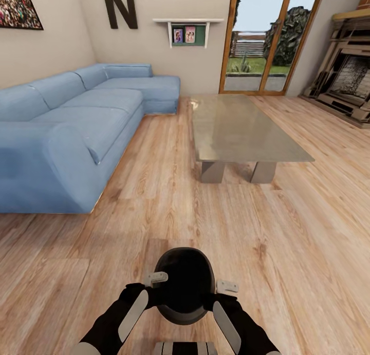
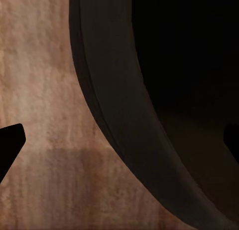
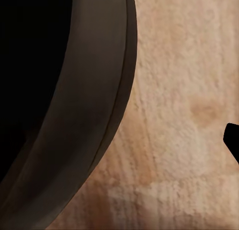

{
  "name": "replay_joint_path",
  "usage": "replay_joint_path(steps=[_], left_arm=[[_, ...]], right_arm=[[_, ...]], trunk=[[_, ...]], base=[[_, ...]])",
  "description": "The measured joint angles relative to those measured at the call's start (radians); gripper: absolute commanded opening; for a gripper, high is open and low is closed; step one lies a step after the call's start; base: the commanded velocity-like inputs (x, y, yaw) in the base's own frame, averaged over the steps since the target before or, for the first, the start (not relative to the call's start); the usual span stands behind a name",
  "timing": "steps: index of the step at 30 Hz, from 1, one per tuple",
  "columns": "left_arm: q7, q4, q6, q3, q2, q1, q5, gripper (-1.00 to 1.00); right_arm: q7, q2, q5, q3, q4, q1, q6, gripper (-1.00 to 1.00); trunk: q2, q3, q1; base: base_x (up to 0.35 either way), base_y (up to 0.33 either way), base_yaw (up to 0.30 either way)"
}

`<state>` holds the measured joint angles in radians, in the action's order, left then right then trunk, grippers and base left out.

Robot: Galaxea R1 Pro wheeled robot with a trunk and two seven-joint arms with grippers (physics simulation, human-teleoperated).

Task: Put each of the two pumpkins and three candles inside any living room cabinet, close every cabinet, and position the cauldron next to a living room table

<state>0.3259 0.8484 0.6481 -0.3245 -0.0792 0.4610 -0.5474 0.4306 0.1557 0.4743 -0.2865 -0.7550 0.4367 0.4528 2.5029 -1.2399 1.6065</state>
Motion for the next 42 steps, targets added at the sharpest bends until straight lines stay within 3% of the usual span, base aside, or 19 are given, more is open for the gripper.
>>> replay_joint_path(steps=[3,4,8,10,12,23,24,42], left_arm=[[0.0,0.0,0.0,0.0,0.0,-0.001,0.001,1.0],[0.0,0.0,0.0,0.0,0.0,0.0,0.001,1.0],[0.0,0.0,0.0,0.0,0.0,0.0,0.001,1.0],[-0.001,0.0,0.0,0.0,0.0,-0.001,0.001,1.0],[0.0,0.0,0.0,0.0,0.0,-0.001,0.001,1.0],[0.0,0.0,-0.001,0.0,0.0,-0.001,0.002,1.0],[0.0,0.0,-0.001,0.0,-0.001,-0.001,0.001,-1.0],[-0.002,0.0,-0.031,0.0,0.001,-0.001,-0.021,-1.0]], right_arm=[[0.0,0.0,0.001,0.0,0.0,0.0,0.0,1.0],[0.0,0.0,0.001,0.0,0.0,0.0,-0.001,-1.0],[0.001,0.0,0.001,0.0,0.0,0.0,-0.001,-1.0],[0.003,0.0,-0.034,0.002,-0.001,0.001,0.008,-1.0],[0.0,0.0,-0.001,0.0,0.0,0.0,-0.001,-1.0],[0.001,0.0,-0.005,0.001,0.0,0.0,0.0,-1.0],[0.001,0.0,-0.005,0.001,0.0,0.0,0.0,-1.0],[0.001,0.0,0.002,0.0,0.0,0.0,-0.002,-1.0]], trunk=[[0.0,0.0,0.0],[0.0,0.0,0.0],[0.0,0.0,0.0],[0.0,0.0,0.0],[0.0,0.0,0.0],[0.0,0.0,0.0],[0.0,0.0,0.0],[0.0,0.0,0.0]], base=[[0.0,0.0,0.0],[0.0,0.0,0.0],[0.0,0.0,0.0],[0.0,0.0,0.0],[0.0,0.0,0.0],[0.0,0.0,0.0],[0.0,0.0,0.0],[0.0,0.0,0.0]])
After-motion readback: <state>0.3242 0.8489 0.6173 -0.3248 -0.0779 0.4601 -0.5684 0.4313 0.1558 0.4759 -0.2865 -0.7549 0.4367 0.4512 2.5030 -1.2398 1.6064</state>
